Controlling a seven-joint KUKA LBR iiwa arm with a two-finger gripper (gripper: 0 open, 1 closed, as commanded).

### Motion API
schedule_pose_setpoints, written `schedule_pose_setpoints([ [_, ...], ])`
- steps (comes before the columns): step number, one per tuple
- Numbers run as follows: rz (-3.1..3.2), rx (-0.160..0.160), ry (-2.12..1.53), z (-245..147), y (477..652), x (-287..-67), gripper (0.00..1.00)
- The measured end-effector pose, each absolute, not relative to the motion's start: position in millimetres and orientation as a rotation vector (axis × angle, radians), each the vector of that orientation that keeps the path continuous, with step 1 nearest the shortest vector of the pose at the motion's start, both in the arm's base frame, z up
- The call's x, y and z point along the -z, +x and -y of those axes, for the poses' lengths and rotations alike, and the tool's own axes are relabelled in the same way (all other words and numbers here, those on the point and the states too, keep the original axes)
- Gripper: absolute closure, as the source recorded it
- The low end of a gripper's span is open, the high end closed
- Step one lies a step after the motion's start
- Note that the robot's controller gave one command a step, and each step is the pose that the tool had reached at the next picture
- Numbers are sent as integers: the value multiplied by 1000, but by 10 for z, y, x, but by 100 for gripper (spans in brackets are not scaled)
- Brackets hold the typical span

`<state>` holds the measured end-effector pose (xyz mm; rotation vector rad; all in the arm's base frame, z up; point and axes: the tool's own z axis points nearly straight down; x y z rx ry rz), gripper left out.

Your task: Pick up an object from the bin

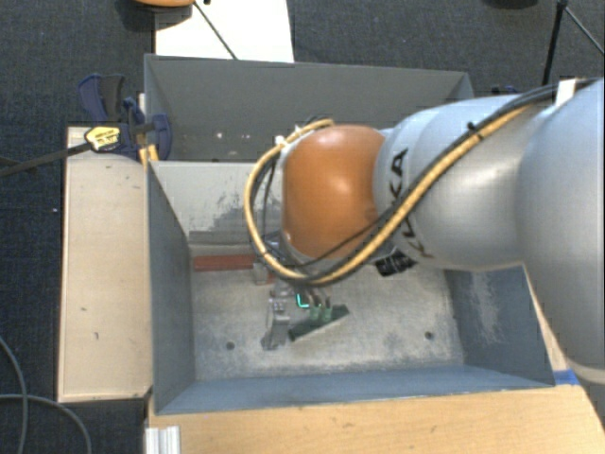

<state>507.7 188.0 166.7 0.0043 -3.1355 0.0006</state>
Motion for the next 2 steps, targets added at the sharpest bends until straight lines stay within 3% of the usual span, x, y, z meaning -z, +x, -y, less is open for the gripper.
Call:
schedule_pose_setpoints([
  [2,3141,5,147,-1695,5159,-1619,0],
])
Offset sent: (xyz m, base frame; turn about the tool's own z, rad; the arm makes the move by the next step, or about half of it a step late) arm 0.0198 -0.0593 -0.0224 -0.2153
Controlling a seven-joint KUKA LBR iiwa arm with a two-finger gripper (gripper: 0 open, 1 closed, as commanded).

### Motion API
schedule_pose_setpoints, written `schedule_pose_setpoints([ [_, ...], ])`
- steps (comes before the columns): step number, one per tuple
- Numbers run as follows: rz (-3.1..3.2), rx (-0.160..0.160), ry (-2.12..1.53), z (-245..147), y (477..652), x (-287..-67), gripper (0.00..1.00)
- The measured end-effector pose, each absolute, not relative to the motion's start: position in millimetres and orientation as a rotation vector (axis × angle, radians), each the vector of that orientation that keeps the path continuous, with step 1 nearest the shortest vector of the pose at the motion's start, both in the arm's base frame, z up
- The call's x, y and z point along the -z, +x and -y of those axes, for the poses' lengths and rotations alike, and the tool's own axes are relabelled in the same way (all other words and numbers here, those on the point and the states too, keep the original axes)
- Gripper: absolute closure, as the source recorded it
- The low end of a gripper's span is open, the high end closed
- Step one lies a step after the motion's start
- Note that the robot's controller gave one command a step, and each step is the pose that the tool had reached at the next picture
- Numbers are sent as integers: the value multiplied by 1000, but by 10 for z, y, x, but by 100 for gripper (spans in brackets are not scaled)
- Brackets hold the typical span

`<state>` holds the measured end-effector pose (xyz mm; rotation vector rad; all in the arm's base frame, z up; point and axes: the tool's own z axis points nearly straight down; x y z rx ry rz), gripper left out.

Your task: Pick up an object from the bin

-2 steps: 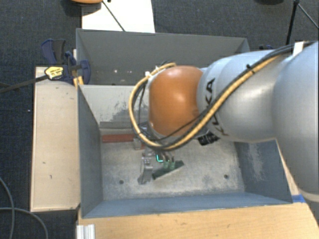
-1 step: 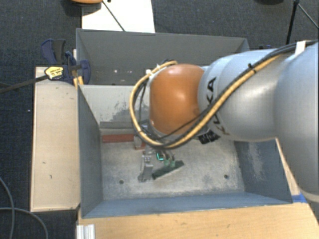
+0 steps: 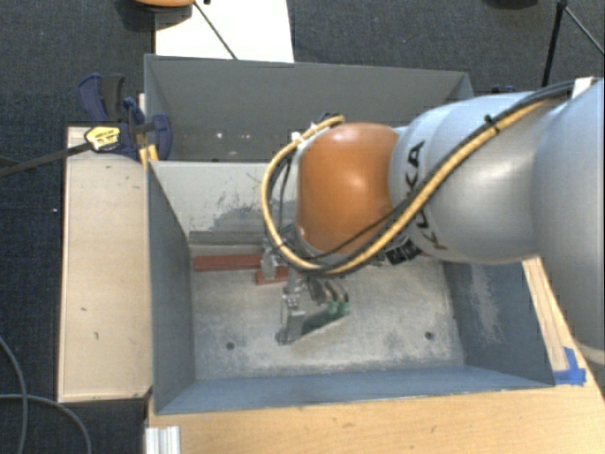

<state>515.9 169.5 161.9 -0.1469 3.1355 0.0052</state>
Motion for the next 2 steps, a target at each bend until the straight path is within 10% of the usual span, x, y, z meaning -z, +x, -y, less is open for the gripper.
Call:
schedule_pose_setpoints([
  [2,-3130,0,-305,-1246,5167,-487,0],
])
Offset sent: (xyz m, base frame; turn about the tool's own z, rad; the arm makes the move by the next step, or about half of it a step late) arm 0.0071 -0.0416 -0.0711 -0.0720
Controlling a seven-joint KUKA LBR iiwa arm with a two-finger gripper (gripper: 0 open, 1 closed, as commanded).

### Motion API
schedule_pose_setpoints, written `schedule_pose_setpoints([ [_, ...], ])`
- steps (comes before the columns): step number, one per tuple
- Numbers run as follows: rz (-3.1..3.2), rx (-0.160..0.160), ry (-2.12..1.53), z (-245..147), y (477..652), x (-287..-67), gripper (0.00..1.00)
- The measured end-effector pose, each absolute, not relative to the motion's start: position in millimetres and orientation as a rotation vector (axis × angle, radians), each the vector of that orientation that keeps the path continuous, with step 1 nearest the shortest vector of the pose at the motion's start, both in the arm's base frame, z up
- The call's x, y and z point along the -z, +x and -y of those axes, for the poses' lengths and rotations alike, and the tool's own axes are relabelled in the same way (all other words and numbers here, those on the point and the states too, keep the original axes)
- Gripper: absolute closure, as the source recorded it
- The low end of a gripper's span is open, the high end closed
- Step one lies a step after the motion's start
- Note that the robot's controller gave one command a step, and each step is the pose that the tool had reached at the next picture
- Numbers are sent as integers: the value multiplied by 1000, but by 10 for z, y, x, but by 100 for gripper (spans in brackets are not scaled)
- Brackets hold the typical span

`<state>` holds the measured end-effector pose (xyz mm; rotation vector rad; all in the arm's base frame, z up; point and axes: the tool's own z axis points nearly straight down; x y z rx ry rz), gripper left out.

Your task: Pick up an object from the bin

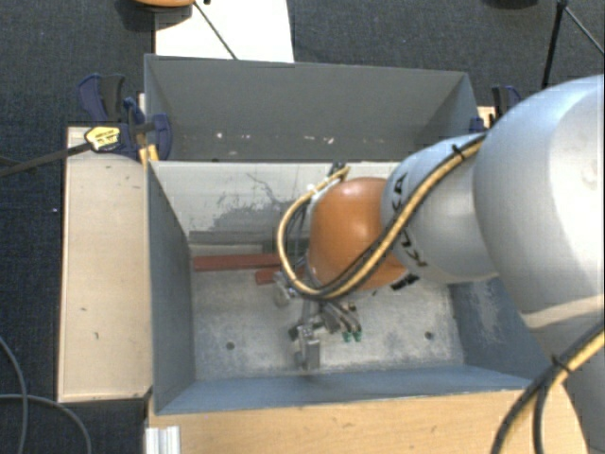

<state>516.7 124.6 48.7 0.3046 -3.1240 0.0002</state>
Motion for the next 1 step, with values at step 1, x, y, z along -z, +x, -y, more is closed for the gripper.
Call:
schedule_pose_setpoints([
  [1,3063,1,710,-938,5187,-706,100],
])
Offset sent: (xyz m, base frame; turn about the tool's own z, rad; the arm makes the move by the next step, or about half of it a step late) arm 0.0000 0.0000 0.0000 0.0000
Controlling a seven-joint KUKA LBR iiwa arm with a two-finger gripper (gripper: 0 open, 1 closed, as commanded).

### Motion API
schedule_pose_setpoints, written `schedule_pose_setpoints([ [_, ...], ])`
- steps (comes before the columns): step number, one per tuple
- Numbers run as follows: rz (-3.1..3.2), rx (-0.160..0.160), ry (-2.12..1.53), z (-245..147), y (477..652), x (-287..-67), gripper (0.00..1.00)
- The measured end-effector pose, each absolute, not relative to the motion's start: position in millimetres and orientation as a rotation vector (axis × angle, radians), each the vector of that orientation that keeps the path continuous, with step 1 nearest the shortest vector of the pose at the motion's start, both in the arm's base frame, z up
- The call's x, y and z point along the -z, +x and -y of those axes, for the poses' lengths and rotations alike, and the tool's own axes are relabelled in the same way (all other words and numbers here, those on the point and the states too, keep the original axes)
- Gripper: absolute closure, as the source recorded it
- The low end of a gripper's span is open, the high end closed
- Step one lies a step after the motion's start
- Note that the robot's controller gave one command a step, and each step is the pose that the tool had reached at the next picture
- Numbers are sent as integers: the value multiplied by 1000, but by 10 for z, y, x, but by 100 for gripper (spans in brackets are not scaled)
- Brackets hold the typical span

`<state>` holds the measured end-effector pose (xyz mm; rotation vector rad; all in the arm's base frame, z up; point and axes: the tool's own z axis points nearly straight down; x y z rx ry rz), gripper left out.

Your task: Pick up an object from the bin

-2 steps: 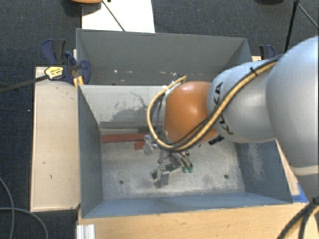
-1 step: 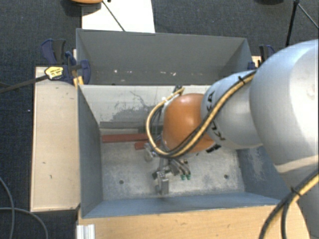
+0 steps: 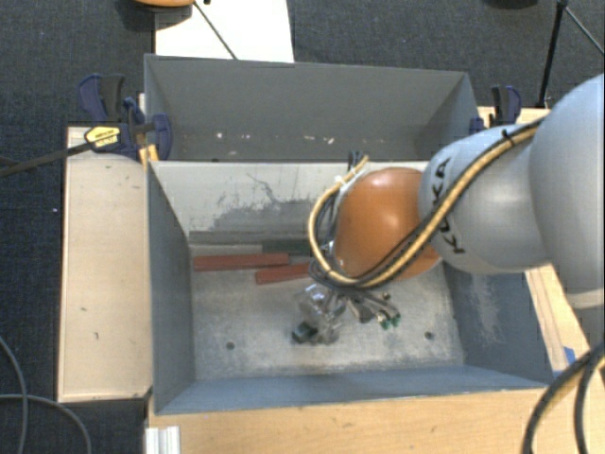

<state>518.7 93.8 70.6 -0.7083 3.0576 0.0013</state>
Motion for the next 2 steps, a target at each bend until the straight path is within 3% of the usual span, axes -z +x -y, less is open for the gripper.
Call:
schedule_pose_setpoints([
  [1,-3059,-1,-705,-938,5187,-706,100],
  [2,-3058,-1,-709,-707,5186,-2063,100],
])
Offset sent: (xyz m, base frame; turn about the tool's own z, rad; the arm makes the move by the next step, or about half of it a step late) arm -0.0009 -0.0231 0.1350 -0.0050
